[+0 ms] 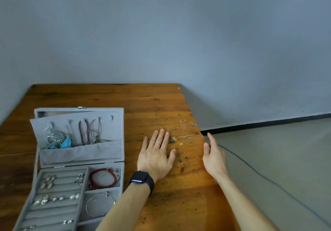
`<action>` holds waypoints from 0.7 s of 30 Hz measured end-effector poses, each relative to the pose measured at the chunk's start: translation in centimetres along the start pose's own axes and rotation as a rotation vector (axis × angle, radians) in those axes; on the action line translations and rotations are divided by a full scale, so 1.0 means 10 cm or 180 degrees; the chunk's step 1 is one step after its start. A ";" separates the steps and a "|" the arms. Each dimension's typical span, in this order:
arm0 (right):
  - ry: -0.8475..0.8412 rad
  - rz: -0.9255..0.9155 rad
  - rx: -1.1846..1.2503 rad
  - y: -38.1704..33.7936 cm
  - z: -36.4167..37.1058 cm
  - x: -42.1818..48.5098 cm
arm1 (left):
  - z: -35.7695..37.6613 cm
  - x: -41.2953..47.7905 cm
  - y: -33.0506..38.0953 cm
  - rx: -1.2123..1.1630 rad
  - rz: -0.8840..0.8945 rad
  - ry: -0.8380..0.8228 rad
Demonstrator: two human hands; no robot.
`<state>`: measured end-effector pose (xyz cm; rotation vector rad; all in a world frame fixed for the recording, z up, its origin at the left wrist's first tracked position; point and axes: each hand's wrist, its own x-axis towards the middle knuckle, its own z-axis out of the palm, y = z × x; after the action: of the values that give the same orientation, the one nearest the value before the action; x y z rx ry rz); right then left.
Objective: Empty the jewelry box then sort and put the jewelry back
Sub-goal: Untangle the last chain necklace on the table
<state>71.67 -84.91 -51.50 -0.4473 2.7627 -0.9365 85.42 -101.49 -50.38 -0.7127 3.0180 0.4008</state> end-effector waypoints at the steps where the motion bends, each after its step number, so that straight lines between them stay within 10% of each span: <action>1: 0.0050 0.0030 -0.0069 0.00 -0.01 -0.02 | -0.01 0.00 0.00 0.0006 -0.0003 -0.0027; 14: 0.0430 -0.0842 -0.0847 0.19 0.00 -1.28 | -0.21 -1.04 0.13 0.0376 0.0020 -0.0369; 21: 0.0243 -0.1139 -0.0271 0.08 0.06 -2.10 | -0.57 -1.86 -0.24 0.0292 0.0047 0.0418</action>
<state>91.35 -77.51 -50.77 -0.9640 2.8535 -0.9250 103.37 -96.83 -44.11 -0.7386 3.1411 0.2221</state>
